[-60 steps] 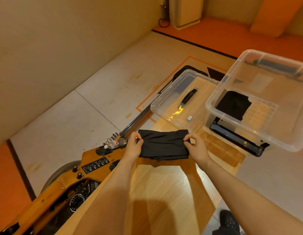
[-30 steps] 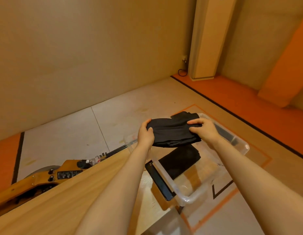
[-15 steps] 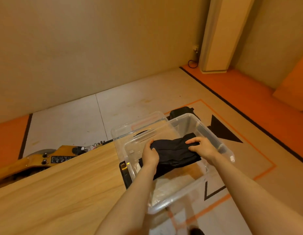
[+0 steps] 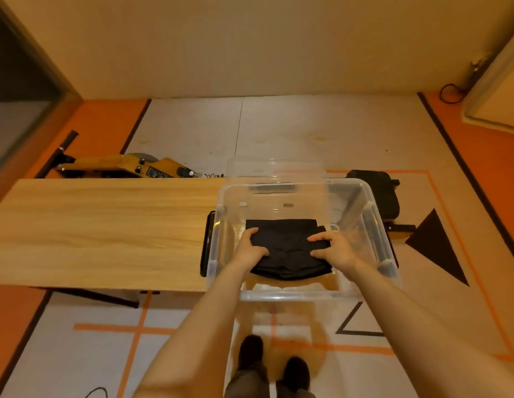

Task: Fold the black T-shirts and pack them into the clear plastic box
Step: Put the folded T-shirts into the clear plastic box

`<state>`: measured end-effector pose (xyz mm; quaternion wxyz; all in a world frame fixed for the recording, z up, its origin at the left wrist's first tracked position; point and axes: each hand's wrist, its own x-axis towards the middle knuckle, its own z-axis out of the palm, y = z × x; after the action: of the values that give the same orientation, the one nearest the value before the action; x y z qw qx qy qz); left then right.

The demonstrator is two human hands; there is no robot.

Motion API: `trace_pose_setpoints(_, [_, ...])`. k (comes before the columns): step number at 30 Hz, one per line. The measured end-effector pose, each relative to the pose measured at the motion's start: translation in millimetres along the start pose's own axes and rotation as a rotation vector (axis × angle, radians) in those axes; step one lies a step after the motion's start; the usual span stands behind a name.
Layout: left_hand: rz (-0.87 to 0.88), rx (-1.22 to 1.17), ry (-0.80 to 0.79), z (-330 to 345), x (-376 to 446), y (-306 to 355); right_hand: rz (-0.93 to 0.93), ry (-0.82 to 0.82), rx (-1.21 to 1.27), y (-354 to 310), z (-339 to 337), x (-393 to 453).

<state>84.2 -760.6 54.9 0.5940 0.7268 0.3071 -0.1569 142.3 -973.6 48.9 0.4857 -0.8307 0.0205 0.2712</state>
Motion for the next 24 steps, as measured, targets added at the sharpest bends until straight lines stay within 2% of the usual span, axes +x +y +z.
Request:
trace_pose_setpoints(6, [-0.036,0.177,-0.108,-6.0,7.5,-2.1,0.003,-0.132,-0.133,14.0,-1.4,11.3])
trace_pose_setpoints(10, [-0.071,0.202,-0.17,-6.3,12.6,-6.5,-0.005,-0.21,-0.242,20.6,-3.7,18.3])
trace_pose_setpoints(16, [-0.176,0.242,-0.328,-9.4,12.1,-10.5,0.189,-0.383,-0.214,22.7,-15.4,12.8])
trace_pose_setpoints(19, [-0.201,0.29,-0.333,-8.2,15.0,-9.9,0.204,-0.386,-0.261,21.9,-12.7,17.2])
trace_pose_setpoints(24, [-0.236,0.398,-0.31,-3.8,23.8,-21.4,0.145,-0.377,-0.477,23.5,4.2,28.4])
